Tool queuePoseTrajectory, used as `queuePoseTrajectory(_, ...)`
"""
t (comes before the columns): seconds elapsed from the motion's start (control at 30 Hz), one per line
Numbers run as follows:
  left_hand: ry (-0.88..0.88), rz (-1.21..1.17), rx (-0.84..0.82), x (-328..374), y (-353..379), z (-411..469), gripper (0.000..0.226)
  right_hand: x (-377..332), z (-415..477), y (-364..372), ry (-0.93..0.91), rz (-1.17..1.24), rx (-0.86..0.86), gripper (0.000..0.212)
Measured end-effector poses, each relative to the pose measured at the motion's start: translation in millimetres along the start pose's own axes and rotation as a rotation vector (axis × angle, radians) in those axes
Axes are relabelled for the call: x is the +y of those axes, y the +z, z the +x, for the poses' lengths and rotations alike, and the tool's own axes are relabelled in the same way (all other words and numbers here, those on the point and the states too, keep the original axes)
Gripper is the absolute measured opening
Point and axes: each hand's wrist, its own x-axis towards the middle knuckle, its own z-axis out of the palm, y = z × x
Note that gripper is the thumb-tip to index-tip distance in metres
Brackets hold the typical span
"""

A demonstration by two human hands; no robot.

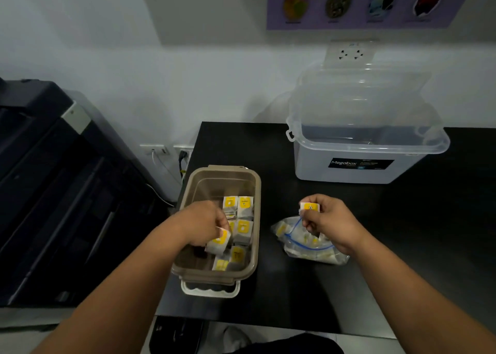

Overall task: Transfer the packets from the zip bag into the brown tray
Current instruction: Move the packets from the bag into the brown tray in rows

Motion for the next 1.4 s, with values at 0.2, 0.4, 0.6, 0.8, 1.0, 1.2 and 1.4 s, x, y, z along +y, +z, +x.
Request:
queuePoseTrajectory(0.2,-0.097,0.141,-0.142,-8.3,25.6,15.7,0.027,2.5,-7.5,5.6,-0.005,0.099,-0.002,0.016)
queuePoseTrajectory(0.4,-0.177,0.210,-0.135,-12.2,38.4,26.8,0.027,4.2,-11.5,6.5,-0.015,0.187,-0.040,0.016)
queuePoseTrajectory(0.6,-0.185,0.331,-0.091,-14.6,43.8,36.7,0.024,2.7,-10.8,10.4,0.008,0.215,-0.068,0.018)
queuePoseTrajectory(0.8,-0.227,0.258,-0.133,-18.7,49.1,37.5,0.028,1.4,-12.5,7.5,0.013,0.219,-0.088,0.018)
queuePoseTrajectory(1.0,-0.380,-0.103,-0.164,-19.7,50.0,37.9,0.022,2.0,-12.1,2.1,0.023,0.229,-0.104,0.018)
queuePoseTrajectory(1.2,-0.455,-0.028,-0.190,-17.4,52.1,38.2,0.028,2.5,-11.0,1.2,0.035,0.229,-0.135,0.019)
queuePoseTrajectory(1.4,-0.423,0.160,-0.136,-17.3,55.1,33.9,0.026,0.8,-11.5,1.5,0.060,0.246,-0.175,0.023)
